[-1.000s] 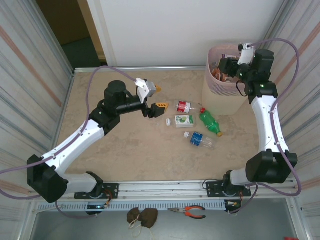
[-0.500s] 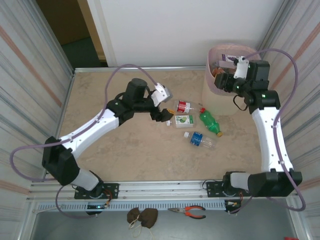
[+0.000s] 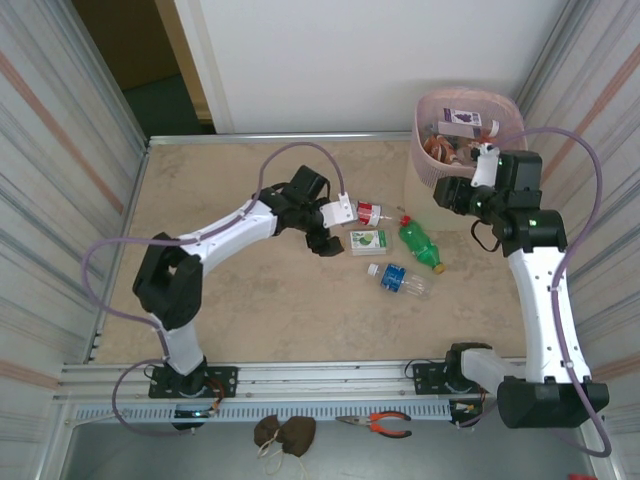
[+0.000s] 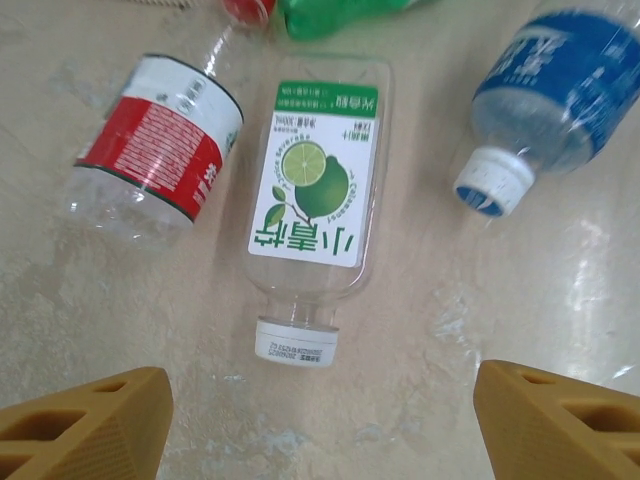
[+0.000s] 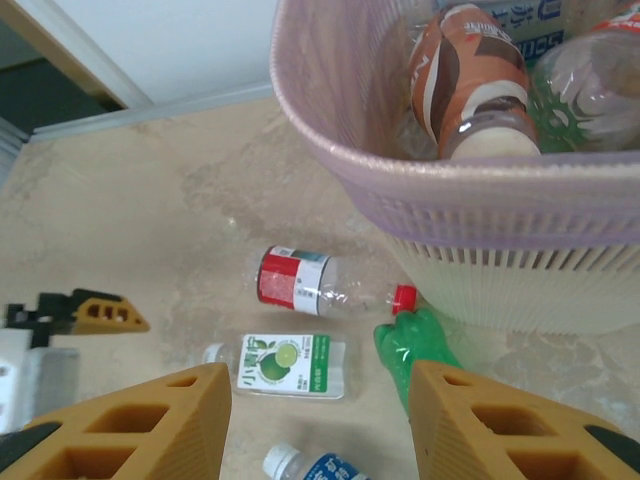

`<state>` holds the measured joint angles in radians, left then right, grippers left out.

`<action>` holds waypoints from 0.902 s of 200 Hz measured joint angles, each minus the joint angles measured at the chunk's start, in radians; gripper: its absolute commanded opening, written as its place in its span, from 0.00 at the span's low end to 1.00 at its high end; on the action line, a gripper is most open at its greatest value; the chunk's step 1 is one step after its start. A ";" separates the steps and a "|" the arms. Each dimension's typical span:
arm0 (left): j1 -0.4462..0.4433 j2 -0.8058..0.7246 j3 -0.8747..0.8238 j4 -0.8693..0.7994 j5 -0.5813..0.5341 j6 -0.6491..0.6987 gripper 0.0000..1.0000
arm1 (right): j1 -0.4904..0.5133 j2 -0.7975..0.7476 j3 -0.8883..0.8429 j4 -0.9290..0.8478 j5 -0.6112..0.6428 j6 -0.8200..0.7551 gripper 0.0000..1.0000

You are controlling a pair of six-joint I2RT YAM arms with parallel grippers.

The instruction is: Put the plastic bottles in the bin

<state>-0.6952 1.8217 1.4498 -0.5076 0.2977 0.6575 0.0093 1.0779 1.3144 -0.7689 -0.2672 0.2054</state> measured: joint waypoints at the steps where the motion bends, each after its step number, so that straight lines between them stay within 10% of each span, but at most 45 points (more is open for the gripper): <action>1: 0.000 0.005 0.002 -0.001 -0.002 0.003 0.79 | 0.000 -0.001 0.000 0.000 0.000 0.000 0.49; 180: 0.000 0.341 0.189 -0.073 -0.083 0.185 0.69 | 0.000 -0.068 -0.015 -0.034 0.014 -0.004 0.50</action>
<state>-0.6952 2.1628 1.6386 -0.5804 0.2150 0.8429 0.0093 1.0100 1.2991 -0.8024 -0.2535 0.2016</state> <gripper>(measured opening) 0.715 0.496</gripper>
